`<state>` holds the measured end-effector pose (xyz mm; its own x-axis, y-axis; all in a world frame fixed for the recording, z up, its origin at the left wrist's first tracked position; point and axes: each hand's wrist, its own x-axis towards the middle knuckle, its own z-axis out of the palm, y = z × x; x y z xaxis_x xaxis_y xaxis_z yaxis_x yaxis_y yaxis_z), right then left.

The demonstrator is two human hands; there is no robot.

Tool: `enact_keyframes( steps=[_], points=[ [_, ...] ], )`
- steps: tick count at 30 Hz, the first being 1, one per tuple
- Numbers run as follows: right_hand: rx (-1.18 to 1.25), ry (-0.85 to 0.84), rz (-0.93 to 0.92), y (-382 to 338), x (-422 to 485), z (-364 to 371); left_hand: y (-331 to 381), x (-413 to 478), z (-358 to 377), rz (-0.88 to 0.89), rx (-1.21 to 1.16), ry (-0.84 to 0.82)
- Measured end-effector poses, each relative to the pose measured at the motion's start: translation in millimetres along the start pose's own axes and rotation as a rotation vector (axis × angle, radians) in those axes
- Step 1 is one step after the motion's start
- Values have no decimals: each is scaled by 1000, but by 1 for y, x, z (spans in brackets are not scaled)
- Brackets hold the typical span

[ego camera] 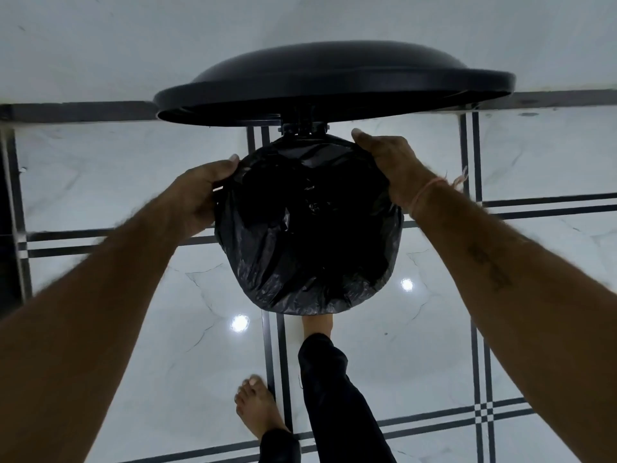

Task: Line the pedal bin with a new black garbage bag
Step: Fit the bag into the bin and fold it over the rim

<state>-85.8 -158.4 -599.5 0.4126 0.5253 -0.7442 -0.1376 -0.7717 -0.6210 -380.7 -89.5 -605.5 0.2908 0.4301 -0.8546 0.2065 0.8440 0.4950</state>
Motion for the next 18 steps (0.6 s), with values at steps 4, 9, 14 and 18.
enact_keyframes(
  steps=[4, 9, 14, 18],
  points=[
    [90, -89, -38, 12, -10, -12, 1, -3, 6, -77, -35, -19],
    [40, -105, -55, 12, -17, -20, -3, 6, 10, -109, -39, 3],
    [25, -27, -27, 8, -16, -15, -27, -8, -1, 4, -119, 61],
    [41, -15, 3, 8, -14, -14, -50, -10, -10, -26, -9, 102]
  ],
)
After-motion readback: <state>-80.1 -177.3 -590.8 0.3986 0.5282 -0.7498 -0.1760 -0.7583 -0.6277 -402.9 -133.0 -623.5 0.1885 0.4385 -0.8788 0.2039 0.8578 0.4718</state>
